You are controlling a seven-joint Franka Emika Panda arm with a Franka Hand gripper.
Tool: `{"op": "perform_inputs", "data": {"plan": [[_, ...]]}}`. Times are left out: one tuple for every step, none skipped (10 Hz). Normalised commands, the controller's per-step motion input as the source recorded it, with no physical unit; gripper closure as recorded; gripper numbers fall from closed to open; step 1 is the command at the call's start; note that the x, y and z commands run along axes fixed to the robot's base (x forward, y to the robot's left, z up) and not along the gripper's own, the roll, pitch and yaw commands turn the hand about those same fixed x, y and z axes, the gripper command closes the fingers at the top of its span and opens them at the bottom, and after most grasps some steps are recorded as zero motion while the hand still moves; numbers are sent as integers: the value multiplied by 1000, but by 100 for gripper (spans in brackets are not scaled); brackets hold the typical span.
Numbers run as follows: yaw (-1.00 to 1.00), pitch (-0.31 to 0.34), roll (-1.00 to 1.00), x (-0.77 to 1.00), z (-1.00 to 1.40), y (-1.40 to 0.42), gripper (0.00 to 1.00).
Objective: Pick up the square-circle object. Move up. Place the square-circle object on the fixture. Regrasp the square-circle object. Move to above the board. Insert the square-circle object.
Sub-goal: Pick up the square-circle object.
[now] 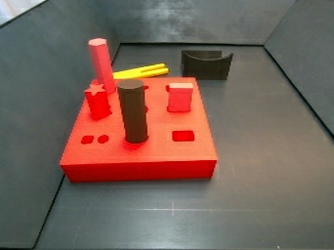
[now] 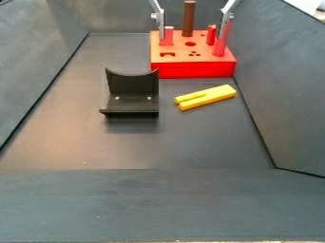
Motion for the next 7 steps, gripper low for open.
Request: {"op": "perform_inputs", "data": {"plan": [[-37, 0, 0, -106, 0, 0, 0], [-886, -89, -63, -240, -509, 0, 0], [-1000, -199, -29, -66, -709, -14, 0], [-1000, -200, -21, -80, -731, -11, 0], [-1000, -204, -20, -89, -734, -11, 0], [-1000, -211, -21, -91, -737, -14, 0], [-1000, -236, -34, -77, -683, -57, 0]]}}
